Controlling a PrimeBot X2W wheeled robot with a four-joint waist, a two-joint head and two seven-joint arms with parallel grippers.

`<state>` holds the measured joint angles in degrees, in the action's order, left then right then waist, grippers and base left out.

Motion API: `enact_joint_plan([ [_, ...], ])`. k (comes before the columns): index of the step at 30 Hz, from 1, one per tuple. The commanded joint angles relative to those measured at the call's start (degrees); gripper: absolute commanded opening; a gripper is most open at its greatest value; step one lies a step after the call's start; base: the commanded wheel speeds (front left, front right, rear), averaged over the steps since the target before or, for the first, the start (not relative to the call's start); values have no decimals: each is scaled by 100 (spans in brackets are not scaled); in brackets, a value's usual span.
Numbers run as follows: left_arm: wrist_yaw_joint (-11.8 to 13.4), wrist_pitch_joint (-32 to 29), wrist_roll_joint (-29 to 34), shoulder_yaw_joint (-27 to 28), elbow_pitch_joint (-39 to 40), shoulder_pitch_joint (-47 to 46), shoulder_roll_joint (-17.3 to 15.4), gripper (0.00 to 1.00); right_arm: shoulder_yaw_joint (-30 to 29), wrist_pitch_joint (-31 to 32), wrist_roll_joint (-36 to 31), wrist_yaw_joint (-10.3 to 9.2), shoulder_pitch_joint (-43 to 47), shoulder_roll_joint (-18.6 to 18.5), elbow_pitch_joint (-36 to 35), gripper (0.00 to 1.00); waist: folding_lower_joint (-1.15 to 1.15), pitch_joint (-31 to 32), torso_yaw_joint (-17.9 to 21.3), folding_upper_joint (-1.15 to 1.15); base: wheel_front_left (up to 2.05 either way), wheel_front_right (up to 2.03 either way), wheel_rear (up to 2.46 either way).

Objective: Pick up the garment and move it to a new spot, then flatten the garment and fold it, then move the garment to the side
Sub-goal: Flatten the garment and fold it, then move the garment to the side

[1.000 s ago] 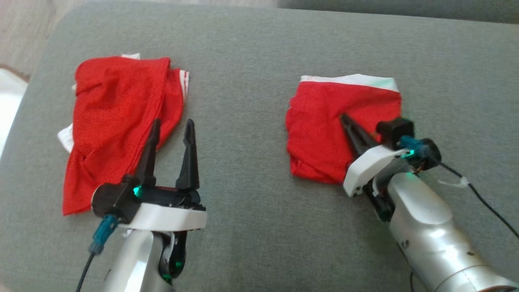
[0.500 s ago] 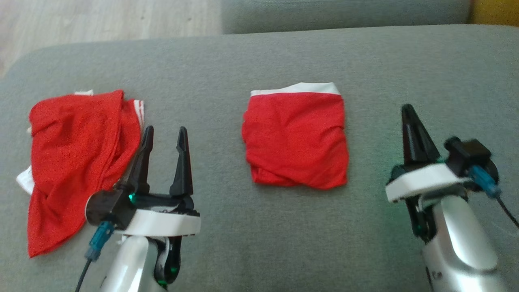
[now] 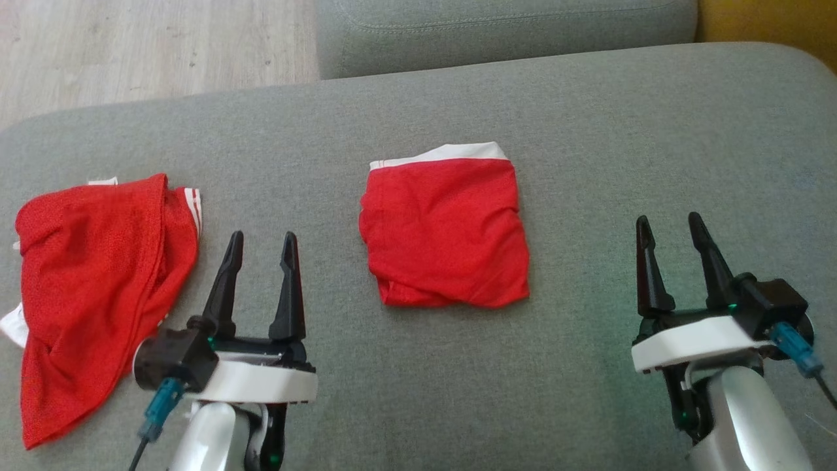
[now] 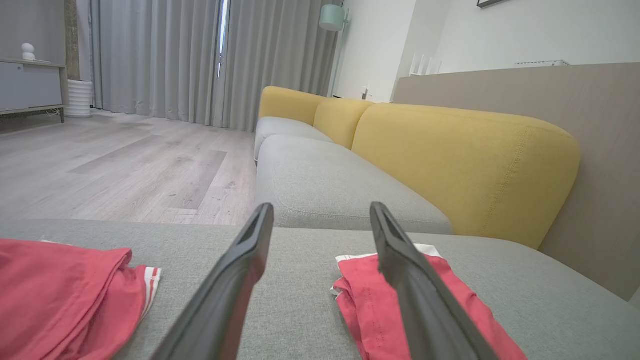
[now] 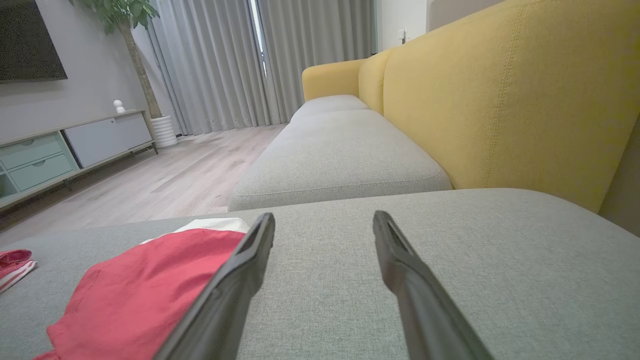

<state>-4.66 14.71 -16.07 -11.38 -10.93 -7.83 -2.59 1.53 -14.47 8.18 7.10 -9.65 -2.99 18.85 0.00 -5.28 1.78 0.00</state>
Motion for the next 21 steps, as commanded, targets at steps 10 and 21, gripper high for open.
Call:
enact_joint_plan([
  [10,-27,29,31,112,176,-186,-29,100,93,-52,-18,39,-156,12,-208,100,0,-87,-133,0,0,0,0],
  [21,-44,29,-29,-94,217,-429,-29,100,396,52,-185,39,-815,12,496,100,0,-515,-615,0,0,0,0],
])
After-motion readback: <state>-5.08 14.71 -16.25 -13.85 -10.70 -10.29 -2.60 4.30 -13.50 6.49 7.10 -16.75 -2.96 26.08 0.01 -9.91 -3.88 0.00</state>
